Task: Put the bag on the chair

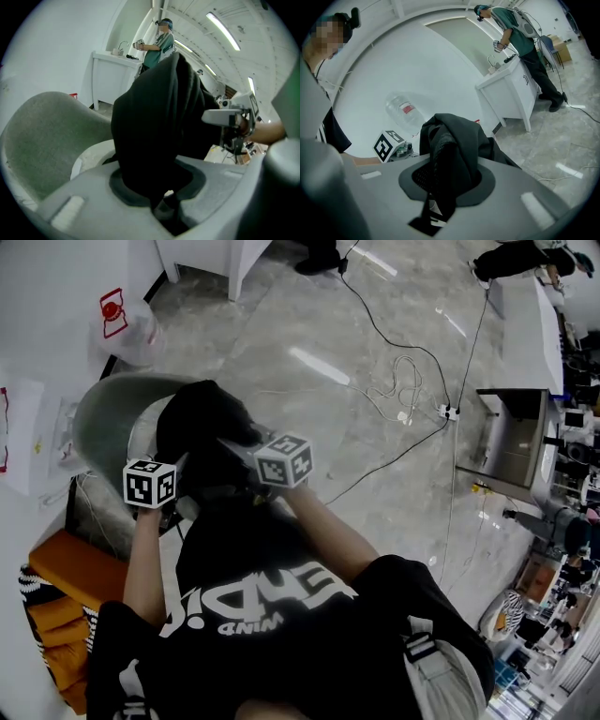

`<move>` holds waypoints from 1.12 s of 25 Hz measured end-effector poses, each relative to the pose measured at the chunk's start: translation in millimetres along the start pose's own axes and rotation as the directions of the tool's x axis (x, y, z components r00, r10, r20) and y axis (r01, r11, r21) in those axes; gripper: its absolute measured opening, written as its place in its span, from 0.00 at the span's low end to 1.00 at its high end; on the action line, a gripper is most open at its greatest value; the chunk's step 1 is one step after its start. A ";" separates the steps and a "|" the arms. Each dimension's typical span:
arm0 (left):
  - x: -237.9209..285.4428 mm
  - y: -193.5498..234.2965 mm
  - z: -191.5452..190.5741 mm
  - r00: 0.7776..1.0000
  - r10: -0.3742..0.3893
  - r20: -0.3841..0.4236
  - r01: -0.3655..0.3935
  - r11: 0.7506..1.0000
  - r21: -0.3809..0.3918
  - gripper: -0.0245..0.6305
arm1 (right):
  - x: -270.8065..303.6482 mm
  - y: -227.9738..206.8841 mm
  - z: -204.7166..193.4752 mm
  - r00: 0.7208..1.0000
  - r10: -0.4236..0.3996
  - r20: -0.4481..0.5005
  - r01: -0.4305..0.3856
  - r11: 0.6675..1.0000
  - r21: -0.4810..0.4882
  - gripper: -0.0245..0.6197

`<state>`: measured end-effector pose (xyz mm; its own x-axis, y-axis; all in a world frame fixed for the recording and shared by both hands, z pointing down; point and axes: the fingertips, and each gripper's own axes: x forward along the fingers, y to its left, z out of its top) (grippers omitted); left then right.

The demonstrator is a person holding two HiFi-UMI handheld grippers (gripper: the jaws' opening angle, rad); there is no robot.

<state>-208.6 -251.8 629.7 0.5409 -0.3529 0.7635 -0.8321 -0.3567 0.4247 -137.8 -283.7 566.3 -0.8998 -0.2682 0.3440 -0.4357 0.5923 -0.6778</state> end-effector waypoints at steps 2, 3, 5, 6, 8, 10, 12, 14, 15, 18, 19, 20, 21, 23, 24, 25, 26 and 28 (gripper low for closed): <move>6.3 11.1 4.1 1.000 -0.001 -0.004 0.001 1.000 -0.008 0.17 | 9.6 -8.3 2.5 1.000 -0.008 -0.005 0.008 1.000 0.017 0.16; 9.8 16.4 5.4 1.000 0.001 -0.006 -0.001 1.000 -0.011 0.17 | 14.2 -12.8 3.1 1.000 -0.015 -0.009 0.016 1.000 0.024 0.16; 15.7 27.2 6.7 1.000 0.010 -0.014 -0.011 1.000 -0.017 0.17 | 23.3 -20.4 3.4 0.999 -0.027 -0.019 0.027 0.999 0.037 0.16; 18.1 32.3 7.6 1.000 0.014 -0.017 -0.015 1.000 -0.023 0.17 | 27.6 -23.4 3.7 0.999 -0.030 -0.024 0.031 0.999 0.044 0.16; 22.6 40.6 9.5 1.000 0.017 -0.022 -0.018 0.999 -0.035 0.17 | 35.1 -29.6 4.7 0.999 -0.039 -0.032 0.041 0.998 0.055 0.16; 27.9 47.6 10.1 0.999 0.017 -0.030 -0.019 0.999 -0.041 0.17 | 42.2 -37.7 5.0 0.998 -0.051 -0.040 0.054 0.996 0.066 0.16; 34.5 53.6 9.8 0.999 0.017 -0.043 -0.018 0.999 -0.043 0.18 | 48.2 -47.7 4.6 0.997 -0.062 -0.049 0.065 0.995 0.076 0.17; 42.7 57.3 9.4 0.998 0.015 -0.061 -0.018 0.999 -0.039 0.18 | 51.1 -59.9 3.5 0.996 -0.076 -0.056 0.080 0.993 0.084 0.17; 47.4 58.5 9.3 0.997 0.015 -0.069 -0.017 0.999 -0.036 0.18 | 51.9 -66.5 2.6 0.995 -0.085 -0.059 0.090 0.992 0.088 0.17; 60.8 63.0 8.9 0.996 0.014 -0.090 -0.017 0.999 -0.032 0.18 | 55.9 -85.2 -1.4 0.991 -0.116 -0.068 0.123 0.987 0.101 0.17; 64.7 65.1 8.4 0.996 0.012 -0.094 -0.015 0.999 -0.035 0.18 | 57.8 -90.4 -3.2 0.990 -0.125 -0.070 0.132 0.985 0.108 0.17; 68.4 67.2 7.7 0.995 0.009 -0.096 -0.013 0.999 -0.039 0.18 | 59.7 -95.3 -5.1 0.989 -0.133 -0.071 0.141 0.983 0.114 0.17; 71.8 68.9 7.0 0.995 0.006 -0.099 -0.010 0.999 -0.044 0.19 | 61.3 -100.2 -7.0 0.987 -0.143 -0.074 0.151 0.982 0.118 0.18; 78.1 71.6 5.4 0.994 0.002 -0.106 -0.007 0.999 -0.051 0.19 | 63.2 -109.8 -11.0 0.983 -0.165 -0.079 0.173 0.977 0.120 0.18; 81.1 72.9 4.3 0.994 0.003 -0.110 -0.008 0.999 -0.053 0.19 | 63.8 -114.2 -13.2 0.981 -0.175 -0.080 0.183 0.976 0.121 0.19; 84.1 74.0 3.2 0.994 0.005 -0.113 -0.011 0.998 -0.054 0.19 | 64.5 -118.6 -15.6 0.980 -0.183 -0.079 0.192 0.974 0.123 0.19; 87.0 75.0 2.0 0.993 0.008 -0.117 -0.015 0.998 -0.054 0.19 | 65.0 -122.9 -18.2 0.979 -0.190 -0.078 0.199 0.972 0.127 0.19; 91.9 76.5 -0.4 0.992 0.023 -0.123 -0.029 0.999 -0.045 0.20 | 65.6 -130.8 -23.7 0.976 -0.202 -0.079 0.211 0.967 0.140 0.20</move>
<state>-222.6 -311.1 732.6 0.5023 -0.2516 0.8273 -0.8521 -0.3066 0.4241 -139.3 -360.9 692.9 -0.7888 -0.3217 0.5237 -0.6146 0.4102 -0.6738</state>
